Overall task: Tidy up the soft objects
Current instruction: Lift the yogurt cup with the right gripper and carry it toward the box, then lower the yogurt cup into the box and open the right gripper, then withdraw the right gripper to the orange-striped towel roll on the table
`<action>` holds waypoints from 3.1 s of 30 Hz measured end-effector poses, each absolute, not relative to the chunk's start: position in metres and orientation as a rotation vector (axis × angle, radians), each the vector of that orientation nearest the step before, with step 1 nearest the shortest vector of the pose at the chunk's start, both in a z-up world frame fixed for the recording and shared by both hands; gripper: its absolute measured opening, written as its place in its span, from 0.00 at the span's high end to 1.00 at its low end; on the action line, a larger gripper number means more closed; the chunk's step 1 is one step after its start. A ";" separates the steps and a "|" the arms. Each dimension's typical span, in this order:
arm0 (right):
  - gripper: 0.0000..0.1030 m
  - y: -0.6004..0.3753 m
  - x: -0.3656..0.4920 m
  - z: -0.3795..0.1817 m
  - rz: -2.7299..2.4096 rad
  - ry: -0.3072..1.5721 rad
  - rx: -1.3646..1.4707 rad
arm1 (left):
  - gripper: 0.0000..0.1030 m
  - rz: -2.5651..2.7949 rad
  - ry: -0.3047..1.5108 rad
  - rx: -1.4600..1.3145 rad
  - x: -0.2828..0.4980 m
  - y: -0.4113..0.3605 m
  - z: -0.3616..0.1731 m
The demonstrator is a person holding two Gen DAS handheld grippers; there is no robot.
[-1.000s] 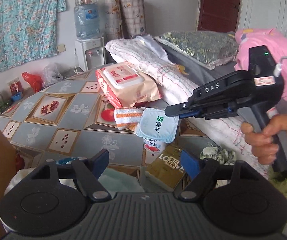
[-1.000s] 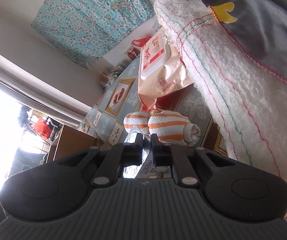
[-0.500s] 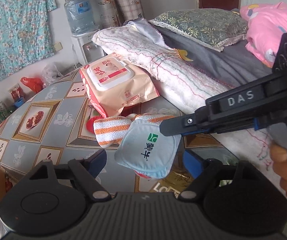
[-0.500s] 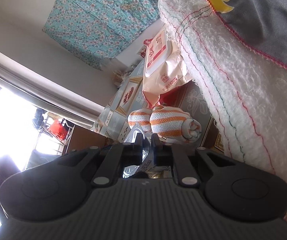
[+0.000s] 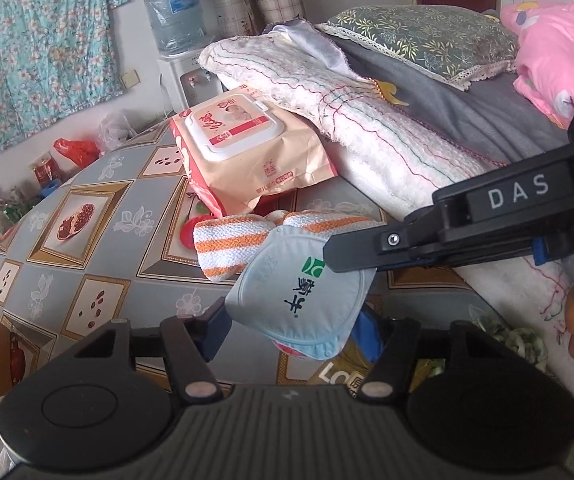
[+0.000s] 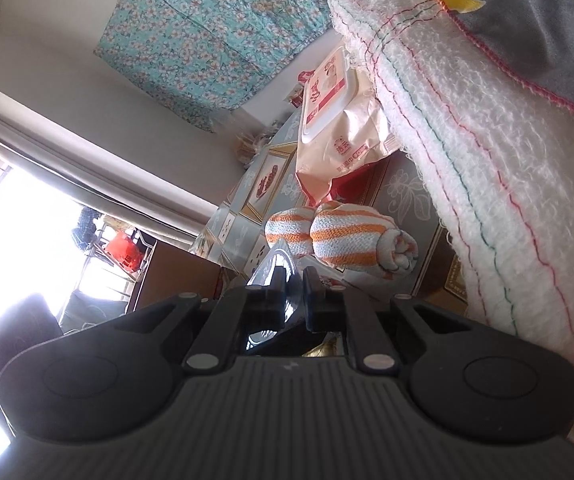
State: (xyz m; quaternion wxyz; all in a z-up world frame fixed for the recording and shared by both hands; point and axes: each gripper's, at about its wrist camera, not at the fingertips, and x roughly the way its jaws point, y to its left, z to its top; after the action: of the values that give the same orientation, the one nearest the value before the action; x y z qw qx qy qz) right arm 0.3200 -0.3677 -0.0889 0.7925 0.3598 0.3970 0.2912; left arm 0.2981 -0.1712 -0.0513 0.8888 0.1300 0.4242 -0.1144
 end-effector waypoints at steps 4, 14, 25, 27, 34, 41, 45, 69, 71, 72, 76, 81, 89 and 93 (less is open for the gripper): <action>0.91 -0.368 0.318 -0.085 0.642 0.836 0.774 | 0.38 -0.242 0.870 0.246 0.295 -0.167 -0.046; 0.91 -0.372 0.301 -0.050 0.699 0.741 0.773 | 0.39 -0.251 0.766 0.225 0.267 -0.162 -0.010; 0.91 -0.340 0.238 0.031 0.784 0.584 0.671 | 0.40 -0.245 0.590 0.190 0.196 -0.131 0.061; 0.91 -0.324 0.227 0.048 0.814 0.572 0.646 | 0.40 -0.229 0.561 0.169 0.178 -0.116 0.073; 0.91 -0.232 0.199 0.088 0.979 0.591 0.551 | 0.40 -0.086 0.504 0.101 0.117 -0.047 0.103; 0.91 -0.093 0.189 0.095 1.167 0.762 0.488 | 0.41 0.126 0.501 0.028 0.053 0.049 0.112; 0.90 -0.007 0.185 0.079 1.238 0.920 0.443 | 0.41 0.240 0.553 -0.013 0.025 0.108 0.104; 0.86 0.188 0.190 -0.031 1.136 1.392 0.335 | 0.18 0.401 0.669 -0.056 0.002 0.226 0.029; 0.86 0.189 0.192 -0.034 1.132 1.392 0.334 | 0.18 0.408 0.642 -0.012 0.000 0.222 0.034; 0.86 0.189 0.192 -0.034 1.130 1.392 0.334 | 0.18 0.406 0.637 0.001 -0.001 0.220 0.037; 0.85 0.187 0.194 -0.033 1.142 1.380 0.346 | 0.18 0.402 0.624 -0.031 -0.007 0.222 0.042; 0.85 0.173 0.196 -0.016 1.167 1.330 0.368 | 0.16 0.404 0.593 -0.096 -0.018 0.226 0.049; 0.76 0.092 0.189 0.036 1.218 1.132 0.438 | 0.13 0.296 0.536 -0.141 -0.021 0.200 0.062; 0.72 0.030 0.183 0.062 1.182 1.010 0.449 | 0.13 0.180 0.521 -0.142 -0.006 0.171 0.068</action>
State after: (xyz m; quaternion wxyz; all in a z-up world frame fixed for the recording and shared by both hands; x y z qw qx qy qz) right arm 0.1828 0.0304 0.0615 0.6900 0.2007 0.4519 0.5285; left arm -0.0062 0.1709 0.0676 0.9598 -0.0701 0.2568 0.0889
